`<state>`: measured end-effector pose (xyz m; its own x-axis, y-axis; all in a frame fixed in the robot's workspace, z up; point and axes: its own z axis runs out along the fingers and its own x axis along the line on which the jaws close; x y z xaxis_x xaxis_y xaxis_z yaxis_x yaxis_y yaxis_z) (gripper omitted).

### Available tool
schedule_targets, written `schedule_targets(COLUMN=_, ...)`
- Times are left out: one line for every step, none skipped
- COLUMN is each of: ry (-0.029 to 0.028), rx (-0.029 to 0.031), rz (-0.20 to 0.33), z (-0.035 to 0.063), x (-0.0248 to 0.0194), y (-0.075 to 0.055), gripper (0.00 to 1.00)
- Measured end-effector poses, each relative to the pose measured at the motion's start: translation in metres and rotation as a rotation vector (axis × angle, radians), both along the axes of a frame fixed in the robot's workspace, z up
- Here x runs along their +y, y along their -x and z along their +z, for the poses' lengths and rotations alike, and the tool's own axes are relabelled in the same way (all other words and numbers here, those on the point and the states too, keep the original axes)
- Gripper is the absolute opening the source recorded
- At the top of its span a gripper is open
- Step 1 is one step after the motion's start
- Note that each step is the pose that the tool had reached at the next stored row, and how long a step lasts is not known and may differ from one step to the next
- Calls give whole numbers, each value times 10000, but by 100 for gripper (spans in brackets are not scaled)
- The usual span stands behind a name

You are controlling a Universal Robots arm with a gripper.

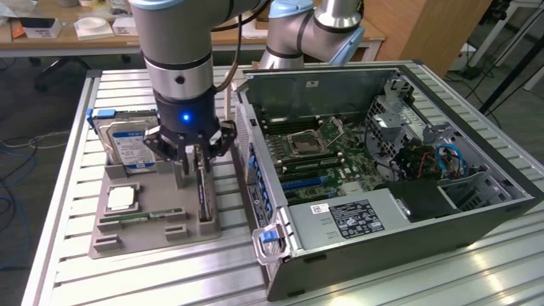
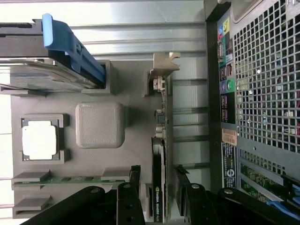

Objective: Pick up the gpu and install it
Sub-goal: 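Pick up the gpu and move the gpu toward the slot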

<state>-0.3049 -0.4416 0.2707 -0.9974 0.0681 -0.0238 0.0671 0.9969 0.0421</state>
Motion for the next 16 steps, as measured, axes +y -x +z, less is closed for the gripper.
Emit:
schedule_targets(ry=1, rx=-1, rz=0, z=-11, x=-1, y=0, gripper=41)
schedule_targets(ry=2, rx=0, rz=0, z=-20, x=-2, y=0, gripper=41)
schedule_targets(ry=3, rx=0, rz=0, z=-30, x=-2, y=0, gripper=41)
schedule_targets(ry=3, rx=0, rz=0, z=-38, x=-2, y=0, gripper=41)
schedule_targets(ry=4, rx=0, rz=0, z=-44, x=-2, y=0, gripper=41)
schedule_targets(ry=6, rx=1, rz=0, z=-45, x=-2, y=0, gripper=41)
schedule_targets(ry=6, rx=1, rz=0, z=-45, x=-2, y=0, gripper=41)
schedule_targets(ry=6, rx=1, rz=0, z=-45, x=-2, y=0, gripper=41)
schedule_targets(ry=6, rx=1, rz=0, z=-45, x=-2, y=0, gripper=41)
schedule_targets(ry=6, rx=1, rz=0, z=-46, x=-2, y=0, gripper=41)
schedule_targets(ry=3, rx=-3, rz=0, z=-54, x=-2, y=-1, gripper=41)
schedule_targets(ry=4, rx=-3, rz=0, z=-63, x=-2, y=-1, gripper=41)
schedule_targets(ry=8, rx=-1, rz=0, z=-72, x=-3, y=0, gripper=41)
schedule_targets(ry=10, rx=-1, rz=0, z=-84, x=-2, y=0, gripper=41)
schedule_targets(ry=12, rx=-1, rz=1, z=-98, x=-3, y=-1, gripper=41)
schedule_targets(ry=13, rx=0, rz=1, z=-113, x=-3, y=-1, gripper=41)
